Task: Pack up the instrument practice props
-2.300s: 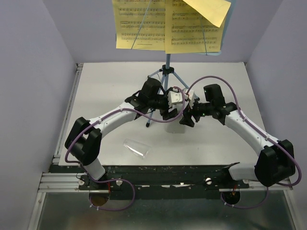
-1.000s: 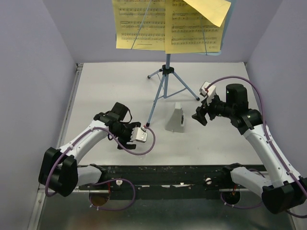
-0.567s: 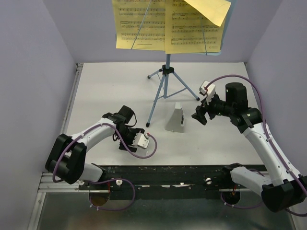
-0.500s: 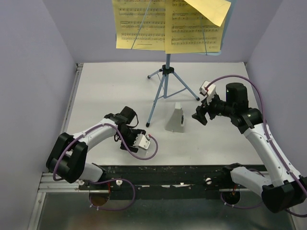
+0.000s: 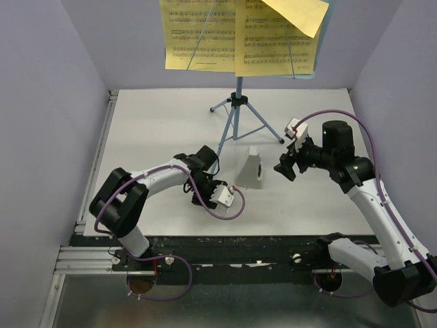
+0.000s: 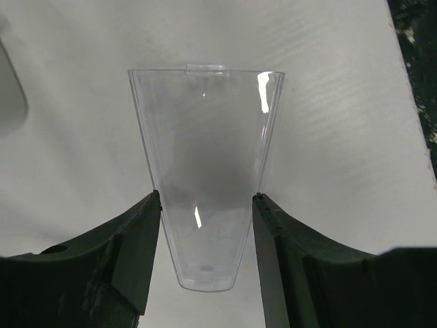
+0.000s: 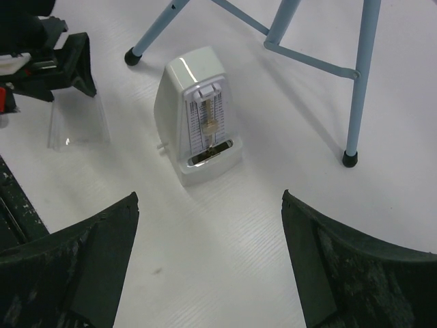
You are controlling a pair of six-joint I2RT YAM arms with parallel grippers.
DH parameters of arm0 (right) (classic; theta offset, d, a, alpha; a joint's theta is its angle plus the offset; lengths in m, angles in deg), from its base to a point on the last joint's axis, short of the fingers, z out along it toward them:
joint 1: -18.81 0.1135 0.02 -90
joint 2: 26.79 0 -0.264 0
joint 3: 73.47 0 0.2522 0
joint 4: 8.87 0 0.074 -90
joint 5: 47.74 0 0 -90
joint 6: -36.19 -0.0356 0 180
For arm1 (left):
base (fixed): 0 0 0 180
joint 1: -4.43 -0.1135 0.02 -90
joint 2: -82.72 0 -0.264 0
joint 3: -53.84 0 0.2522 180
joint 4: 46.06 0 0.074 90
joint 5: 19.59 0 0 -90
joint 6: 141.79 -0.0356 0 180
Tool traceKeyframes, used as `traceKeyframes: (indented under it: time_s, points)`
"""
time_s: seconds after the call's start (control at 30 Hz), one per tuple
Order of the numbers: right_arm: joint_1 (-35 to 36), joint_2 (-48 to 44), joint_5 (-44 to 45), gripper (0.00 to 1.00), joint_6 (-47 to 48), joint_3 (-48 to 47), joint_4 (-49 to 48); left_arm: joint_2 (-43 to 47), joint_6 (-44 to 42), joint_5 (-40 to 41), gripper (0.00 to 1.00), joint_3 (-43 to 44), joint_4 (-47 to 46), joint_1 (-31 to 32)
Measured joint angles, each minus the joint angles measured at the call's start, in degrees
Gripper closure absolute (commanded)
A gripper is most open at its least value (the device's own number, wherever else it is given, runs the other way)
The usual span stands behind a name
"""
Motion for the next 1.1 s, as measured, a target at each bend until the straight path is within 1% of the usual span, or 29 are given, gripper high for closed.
traceKeyframes:
  time_s: [0.07,0.1,0.23,0.27,0.3,0.4,0.47,0.5,0.57,0.6,0.7,0.8,0.87,0.97,1.0,1.1]
  points:
    - [0.0,0.0,-0.02,0.09,-0.02,0.0,0.02,-3.74,1.42,0.04,0.5,4.11,0.11,1.55]
    - [0.0,0.0,-0.07,0.09,-0.02,0.0,0.07,-5.4,2.43,0.09,0.47,5.99,0.09,2.12]
    - [0.55,0.42,0.11,0.09,0.02,-1.49,1.05,-6.21,5.46,0.02,0.3,8.04,0.61,2.82]
    - [2.19,1.11,0.39,0.09,0.11,-2.36,1.16,-5.79,6.54,-0.11,0.26,7.85,0.79,2.82]
    - [3.72,1.62,0.85,0.09,0.24,-3.43,1.25,-4.85,7.87,-0.24,0.25,7.32,0.74,2.69]
    - [9.68,3.93,2.89,0.09,0.98,-7.87,1.53,0.81,11.87,-0.46,0.21,4.96,0.76,1.62]
    - [13.49,6.14,3.96,0.08,1.51,-11.41,1.66,7.37,15.34,-1.03,0.17,3.74,1.14,-0.59]
    - [15.17,7.34,4.37,0.09,1.62,-13.11,1.64,11.58,17.73,-2.19,0.15,3.52,1.38,-2.89]
    - [18.16,9.92,4.94,0.09,1.66,-16.15,1.62,16.87,21.29,-3.26,0.14,3.48,1.29,-6.64]
    - [19.58,11.3,5.07,0.09,1.6,-17.46,1.62,20.57,24.83,-3.48,0.11,3.23,0.87,-9.4]
    - [23.65,15.58,6.1,0.09,1.51,-19.98,1.6,28.09,36.98,-4.33,0.01,1.9,-1.36,-13.9]
    - [28.24,20.79,7.23,0.11,1.73,-22.01,1.73,37.13,52.78,-4.7,0.01,-1.07,-5.27,-17.66]
    - [30.6,24.79,7.91,0.11,1.73,-23.87,1.92,41.13,59.58,-3.74,0.01,-3.19,-7.26,-17.99]
    - [33.62,30.91,9.25,0.13,0.72,-27.1,2.25,47.12,72.43,0.94,0.01,-7.78,-8.83,-20.59]
    - [34.71,33.09,10.12,0.14,0.0,-28.22,2.29,48.3,75.47,2.58,0.01,-8.66,-8.61,-22.93]
    - [37.64,37.09,12.74,0.17,-2.03,-29.29,2.29,50.77,86.53,8.09,0.01,-9.97,-7.1,-32.5]
